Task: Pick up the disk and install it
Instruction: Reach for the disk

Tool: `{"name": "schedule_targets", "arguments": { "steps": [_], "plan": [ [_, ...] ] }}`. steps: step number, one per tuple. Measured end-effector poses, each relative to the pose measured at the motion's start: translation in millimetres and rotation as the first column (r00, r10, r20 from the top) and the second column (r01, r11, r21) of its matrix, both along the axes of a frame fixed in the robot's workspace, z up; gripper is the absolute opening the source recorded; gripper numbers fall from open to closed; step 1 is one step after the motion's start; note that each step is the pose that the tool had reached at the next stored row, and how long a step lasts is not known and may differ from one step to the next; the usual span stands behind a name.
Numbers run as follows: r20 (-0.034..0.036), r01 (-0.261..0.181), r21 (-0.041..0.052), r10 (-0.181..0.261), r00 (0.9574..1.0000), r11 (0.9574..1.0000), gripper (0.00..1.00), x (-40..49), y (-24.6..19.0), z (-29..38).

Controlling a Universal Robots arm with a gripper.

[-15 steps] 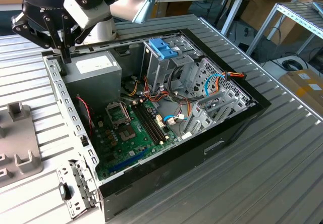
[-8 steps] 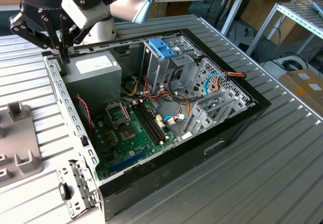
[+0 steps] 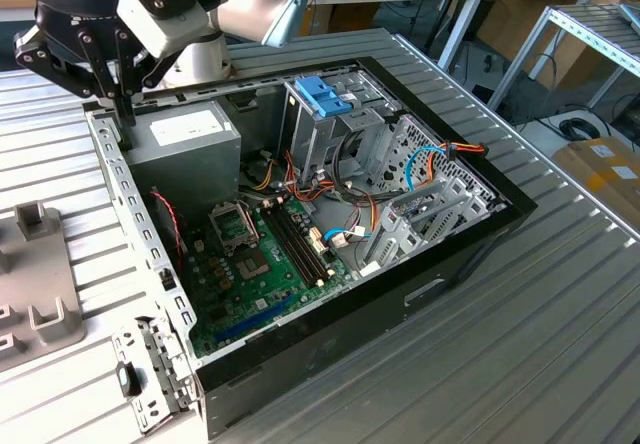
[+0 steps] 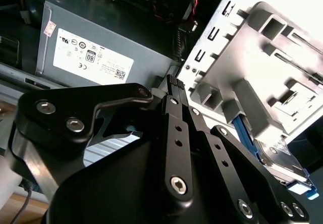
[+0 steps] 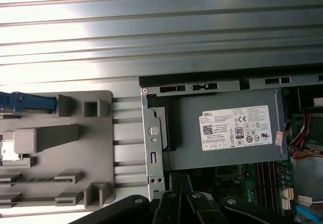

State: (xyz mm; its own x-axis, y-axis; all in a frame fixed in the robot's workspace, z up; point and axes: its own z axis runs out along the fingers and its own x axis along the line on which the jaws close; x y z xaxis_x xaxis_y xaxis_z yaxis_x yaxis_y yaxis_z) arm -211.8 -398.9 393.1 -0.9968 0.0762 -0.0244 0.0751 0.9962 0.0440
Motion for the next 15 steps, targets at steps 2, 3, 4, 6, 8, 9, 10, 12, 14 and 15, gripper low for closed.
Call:
{"name": "schedule_targets", "arguments": {
  "steps": [2,3,4,6,8,9,10,12,14,15],
  "plan": [
    [0.0001,0.0,0.0,0.0,1.0,1.0,0.1,-0.6,0.0,0.0],
    [0.0001,0.0,0.0,0.0,1.0,1.0,0.1,-0.8,0.0,0.0],
    [0.0,0.0,0.0,0.0,1.0,1.0,0.1,-1.0,0.0,0.0],
    [0.0,0.0,-0.0001,0.0,1.0,1.0,0.1,-1.2,0.0,0.0],
    [0.0,0.0,-0.0003,0.0,1.0,1.0,0.1,-1.6,0.0,0.0],
    [0.0,0.0,-0.0005,0.0,1.0,1.0,0.1,-1.7,0.0,0.0],
    [0.0001,0.0,-0.0006,0.0,1.0,1.0,0.1,-1.9,0.0,-0.1],
    [0.0001,0.0,-0.0006,0.0,1.0,1.0,0.1,-2.4,0.0,-0.1],
    [0.0001,0.0,-0.0006,0.0,1.0,1.0,0.1,-2.8,0.0,-0.1],
    [0.0,0.0,-0.0006,0.0,1.0,1.0,0.1,-3.0,0.0,0.0]
  ]
}}
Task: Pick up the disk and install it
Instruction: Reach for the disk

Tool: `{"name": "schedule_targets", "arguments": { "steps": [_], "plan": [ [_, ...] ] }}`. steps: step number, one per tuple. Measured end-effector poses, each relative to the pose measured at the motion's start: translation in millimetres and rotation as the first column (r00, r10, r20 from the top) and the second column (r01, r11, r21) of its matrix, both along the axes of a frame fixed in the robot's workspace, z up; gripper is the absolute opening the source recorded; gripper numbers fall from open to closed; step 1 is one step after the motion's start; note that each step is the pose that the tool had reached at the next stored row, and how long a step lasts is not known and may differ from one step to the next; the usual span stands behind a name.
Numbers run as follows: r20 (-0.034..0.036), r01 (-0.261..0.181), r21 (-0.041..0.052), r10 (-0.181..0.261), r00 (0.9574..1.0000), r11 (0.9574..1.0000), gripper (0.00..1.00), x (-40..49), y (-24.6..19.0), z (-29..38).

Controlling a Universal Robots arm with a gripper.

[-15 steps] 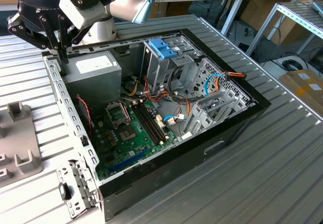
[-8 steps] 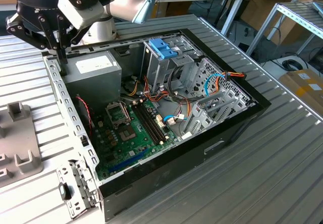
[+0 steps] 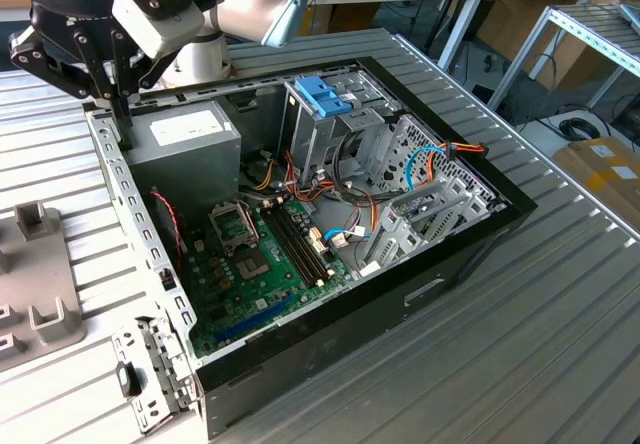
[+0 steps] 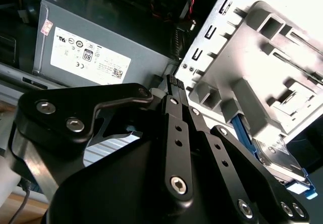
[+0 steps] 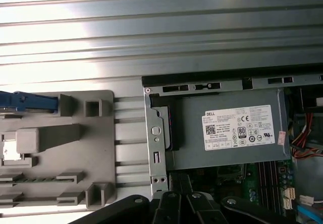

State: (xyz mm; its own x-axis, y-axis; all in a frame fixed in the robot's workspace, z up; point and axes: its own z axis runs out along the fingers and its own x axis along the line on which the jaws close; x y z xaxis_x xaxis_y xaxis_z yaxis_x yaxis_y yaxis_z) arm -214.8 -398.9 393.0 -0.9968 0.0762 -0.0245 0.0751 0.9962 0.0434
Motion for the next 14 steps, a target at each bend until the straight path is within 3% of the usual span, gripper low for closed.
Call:
{"name": "schedule_targets", "arguments": {
  "steps": [14],
  "plan": [
    [0.0001,0.0,0.0,0.0,1.0,1.0,0.1,-3.4,0.0,0.0]
  ]
}}
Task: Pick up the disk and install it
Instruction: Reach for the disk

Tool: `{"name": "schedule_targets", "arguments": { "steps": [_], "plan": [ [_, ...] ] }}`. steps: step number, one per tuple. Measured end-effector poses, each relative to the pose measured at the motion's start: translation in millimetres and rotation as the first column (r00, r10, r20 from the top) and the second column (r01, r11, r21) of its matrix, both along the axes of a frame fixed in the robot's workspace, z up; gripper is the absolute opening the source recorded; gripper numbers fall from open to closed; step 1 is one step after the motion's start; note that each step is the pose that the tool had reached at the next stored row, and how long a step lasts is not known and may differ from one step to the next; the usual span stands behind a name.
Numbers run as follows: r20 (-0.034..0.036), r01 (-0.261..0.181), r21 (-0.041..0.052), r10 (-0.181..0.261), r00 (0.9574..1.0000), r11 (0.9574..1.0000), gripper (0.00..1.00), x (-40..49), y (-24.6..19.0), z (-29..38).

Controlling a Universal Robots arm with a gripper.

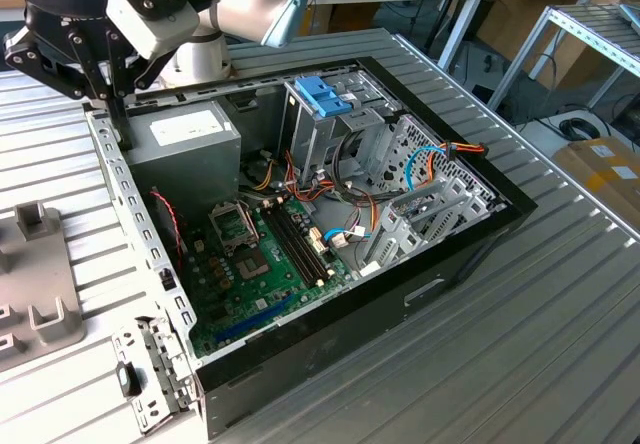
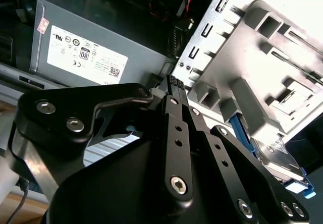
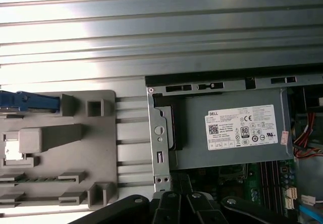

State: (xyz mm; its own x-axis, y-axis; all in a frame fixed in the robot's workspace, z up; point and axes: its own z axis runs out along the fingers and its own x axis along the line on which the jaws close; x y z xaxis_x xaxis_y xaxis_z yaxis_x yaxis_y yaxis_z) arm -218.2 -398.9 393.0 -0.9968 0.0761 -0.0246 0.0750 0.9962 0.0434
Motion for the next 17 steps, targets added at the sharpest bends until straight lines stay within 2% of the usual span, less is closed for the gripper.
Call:
{"name": "schedule_targets", "arguments": {
  "steps": [17],
  "plan": [
    [-0.0001,0.0,-0.0001,0.0,1.0,1.0,0.1,-5.9,0.0,0.0]
  ]
}}
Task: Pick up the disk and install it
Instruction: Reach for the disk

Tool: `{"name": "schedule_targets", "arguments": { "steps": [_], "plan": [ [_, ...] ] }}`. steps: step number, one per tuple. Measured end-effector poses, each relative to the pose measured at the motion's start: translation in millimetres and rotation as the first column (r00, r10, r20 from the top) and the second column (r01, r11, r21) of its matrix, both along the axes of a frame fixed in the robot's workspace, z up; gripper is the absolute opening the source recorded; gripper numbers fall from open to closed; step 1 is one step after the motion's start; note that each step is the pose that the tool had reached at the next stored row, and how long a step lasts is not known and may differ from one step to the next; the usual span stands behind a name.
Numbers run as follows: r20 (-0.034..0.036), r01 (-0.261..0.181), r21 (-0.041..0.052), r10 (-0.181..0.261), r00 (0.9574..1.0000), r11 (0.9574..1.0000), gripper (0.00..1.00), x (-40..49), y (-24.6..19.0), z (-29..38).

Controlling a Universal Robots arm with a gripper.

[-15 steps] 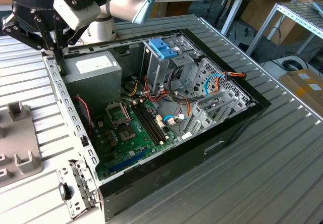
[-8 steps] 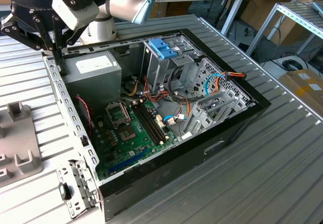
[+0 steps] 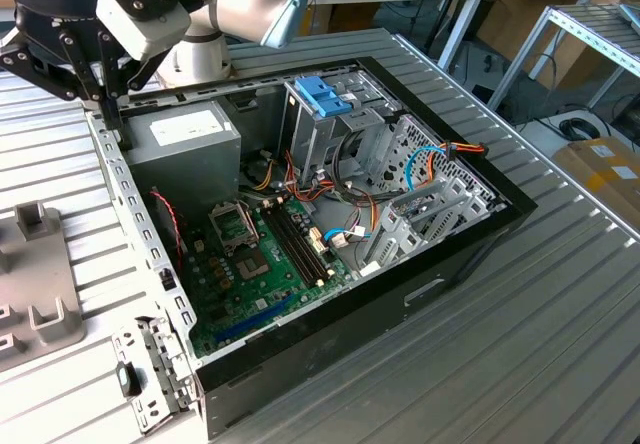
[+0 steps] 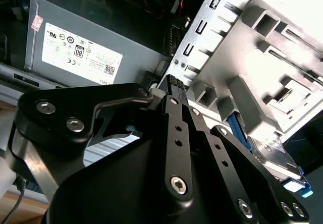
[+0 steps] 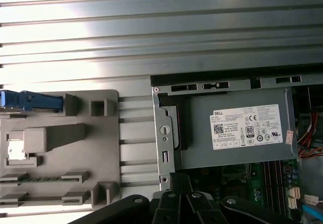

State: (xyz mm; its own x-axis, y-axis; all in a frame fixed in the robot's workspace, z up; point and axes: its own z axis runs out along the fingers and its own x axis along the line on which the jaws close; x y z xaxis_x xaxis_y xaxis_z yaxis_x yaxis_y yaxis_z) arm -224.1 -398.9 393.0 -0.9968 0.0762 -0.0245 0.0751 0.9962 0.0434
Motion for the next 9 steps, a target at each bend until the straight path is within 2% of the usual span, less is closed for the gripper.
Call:
{"name": "schedule_targets", "arguments": {
  "steps": [9],
  "plan": [
    [0.0,0.0,0.0,0.0,1.0,1.0,0.1,-3.9,0.0,0.0]
  ]
}}
